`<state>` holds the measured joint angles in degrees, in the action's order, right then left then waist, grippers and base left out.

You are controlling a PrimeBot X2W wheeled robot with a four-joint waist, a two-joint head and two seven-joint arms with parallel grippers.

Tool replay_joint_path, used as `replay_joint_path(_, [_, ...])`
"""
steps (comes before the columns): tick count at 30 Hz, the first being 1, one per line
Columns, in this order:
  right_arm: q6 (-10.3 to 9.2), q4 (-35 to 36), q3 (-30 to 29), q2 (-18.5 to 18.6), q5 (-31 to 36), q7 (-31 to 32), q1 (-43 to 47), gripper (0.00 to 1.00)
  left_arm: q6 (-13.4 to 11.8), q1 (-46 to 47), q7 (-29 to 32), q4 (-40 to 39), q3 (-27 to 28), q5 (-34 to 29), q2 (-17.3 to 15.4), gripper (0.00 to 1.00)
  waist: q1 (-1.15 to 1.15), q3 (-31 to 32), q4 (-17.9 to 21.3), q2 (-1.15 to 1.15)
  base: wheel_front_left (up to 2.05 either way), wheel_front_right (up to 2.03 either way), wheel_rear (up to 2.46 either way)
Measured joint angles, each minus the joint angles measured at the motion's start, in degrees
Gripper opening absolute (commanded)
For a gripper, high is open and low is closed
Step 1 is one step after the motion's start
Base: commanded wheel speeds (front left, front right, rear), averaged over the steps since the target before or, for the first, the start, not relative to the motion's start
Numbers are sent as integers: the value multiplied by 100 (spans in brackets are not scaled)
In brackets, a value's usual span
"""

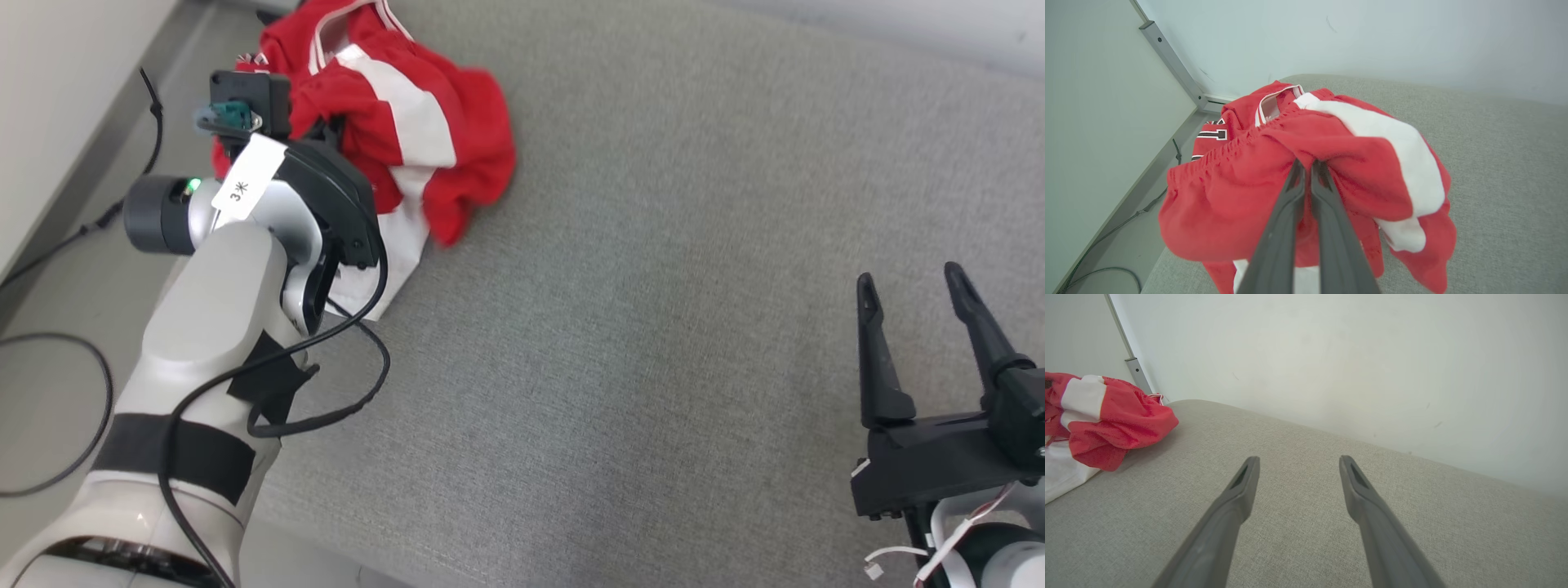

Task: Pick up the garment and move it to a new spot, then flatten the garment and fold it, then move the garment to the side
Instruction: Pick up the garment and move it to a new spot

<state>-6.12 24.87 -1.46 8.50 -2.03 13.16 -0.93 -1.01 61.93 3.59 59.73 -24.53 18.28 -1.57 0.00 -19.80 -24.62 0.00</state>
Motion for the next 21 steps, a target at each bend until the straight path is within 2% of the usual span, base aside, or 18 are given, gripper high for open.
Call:
replay_joint_path(5, [0, -271, 66, -160, -96, -168, -54, 100, 13, 168, -220, -54, -80, -60, 2, 0, 0, 388, -15, 0, 0, 0, 0])
replay_joint_path(12, [-44, -665, 120, -324, -201, -435, -75, 100, 216, 231, -360, -86, -327, -207, 2, 0, -1, 954, 83, -1, 0, 0, 0])
replay_joint_path(15, [-45, -842, 176, -407, -261, -559, -90, 100, 391, 216, -397, -114, -454, -222, 4, 0, -1, 1182, 201, -1, 0, 0, 0])
replay_joint_path(21, [-53, -959, 179, -463, -270, -688, 117, 100, 514, -55, -466, -331, -714, -121, 0, 0, -1, 1565, 605, -1, 0, 0, 0])
